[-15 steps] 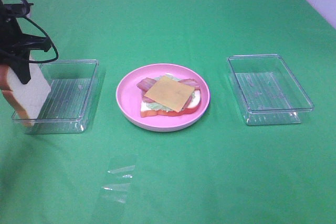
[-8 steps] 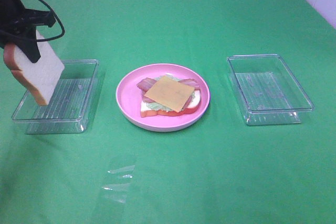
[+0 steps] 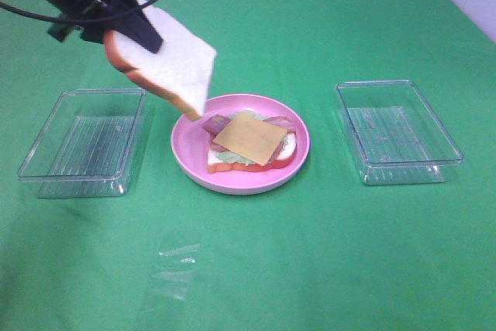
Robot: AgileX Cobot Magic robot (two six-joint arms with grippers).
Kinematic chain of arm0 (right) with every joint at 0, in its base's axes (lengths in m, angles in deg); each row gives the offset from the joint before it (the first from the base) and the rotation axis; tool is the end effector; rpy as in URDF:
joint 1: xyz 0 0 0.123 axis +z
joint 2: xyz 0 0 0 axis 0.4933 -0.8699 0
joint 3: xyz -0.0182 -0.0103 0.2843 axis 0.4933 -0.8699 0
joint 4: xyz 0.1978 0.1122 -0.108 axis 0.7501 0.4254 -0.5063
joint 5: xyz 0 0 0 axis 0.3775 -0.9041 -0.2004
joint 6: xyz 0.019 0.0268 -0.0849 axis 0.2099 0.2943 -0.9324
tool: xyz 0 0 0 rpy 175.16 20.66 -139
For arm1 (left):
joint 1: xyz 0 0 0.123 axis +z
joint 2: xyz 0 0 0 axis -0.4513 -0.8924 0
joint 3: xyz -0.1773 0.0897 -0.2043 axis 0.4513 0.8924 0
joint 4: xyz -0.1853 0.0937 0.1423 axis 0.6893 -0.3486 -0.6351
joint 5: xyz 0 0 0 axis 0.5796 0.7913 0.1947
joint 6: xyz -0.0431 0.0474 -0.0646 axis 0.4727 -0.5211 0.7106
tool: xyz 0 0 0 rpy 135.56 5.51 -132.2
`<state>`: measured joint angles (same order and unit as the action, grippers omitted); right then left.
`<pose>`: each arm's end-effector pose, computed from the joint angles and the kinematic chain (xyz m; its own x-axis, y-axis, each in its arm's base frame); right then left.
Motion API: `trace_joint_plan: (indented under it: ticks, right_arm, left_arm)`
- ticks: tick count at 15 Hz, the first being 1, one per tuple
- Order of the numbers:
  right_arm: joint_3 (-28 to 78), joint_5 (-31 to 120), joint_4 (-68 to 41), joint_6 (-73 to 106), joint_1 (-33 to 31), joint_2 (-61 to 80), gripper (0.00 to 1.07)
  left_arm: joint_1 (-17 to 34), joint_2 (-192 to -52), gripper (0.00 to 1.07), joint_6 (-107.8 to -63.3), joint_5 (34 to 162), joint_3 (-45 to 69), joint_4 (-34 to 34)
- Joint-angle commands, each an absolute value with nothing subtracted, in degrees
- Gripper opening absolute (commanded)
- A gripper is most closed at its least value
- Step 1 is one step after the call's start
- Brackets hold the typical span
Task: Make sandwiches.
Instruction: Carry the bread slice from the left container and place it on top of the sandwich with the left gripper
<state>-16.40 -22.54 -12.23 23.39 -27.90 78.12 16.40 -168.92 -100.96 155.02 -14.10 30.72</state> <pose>-0.0028 0.0017 0.2615 -0.5346 0.0348 -0.8444 -0.0180 0.9985 0.0525 0.4043 -0.1355 0.2554 -0.9555 0.1576 -0.2492 0.2850 0.7108 -0.6431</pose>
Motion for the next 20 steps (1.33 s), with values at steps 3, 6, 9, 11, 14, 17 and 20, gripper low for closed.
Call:
trace_joint_plan:
  ticks: [3, 6, 9, 11, 14, 17, 20]
  right_arm:
    - [-16.52, -22.43, -12.12, 22.99, -28.30, 79.89, 0.89]
    - [-16.52, -22.43, -12.12, 22.99, -28.30, 79.89, 0.89]
    - [-16.52, -22.43, -12.12, 22.99, -28.30, 79.89, 0.89]
    - [-16.52, -22.43, -12.12, 22.99, -28.30, 79.89, 0.89]
    - [-16.52, -22.43, -12.12, 22.99, -28.30, 79.89, 0.89]
    - [-16.52, -22.43, -12.12, 22.99, -28.30, 79.89, 0.89]
    - [-16.52, -22.43, -12.12, 22.99, -28.30, 79.89, 0.89]
  left_arm:
    - [11.13, -175.45, 0.00, -109.56, 146.31, -14.21, 43.90]
    - [8.03, -178.49, 0.00, -108.07, 140.64, -14.21, 46.65]
    - [7.00, -180.95, 0.00, -108.07, 139.15, -14.38, 49.28]
    - [7.00, -182.50, 0.00, -108.13, 139.55, -15.19, 50.14]
    - [6.77, -184.45, 0.00, -108.24, 140.24, -15.76, 49.85]
    - [6.71, -187.31, 0.00, -107.95, 142.88, -18.22, 49.85]
    - [6.71, -187.60, 0.00, -107.61, 142.02, -18.28, 48.59]
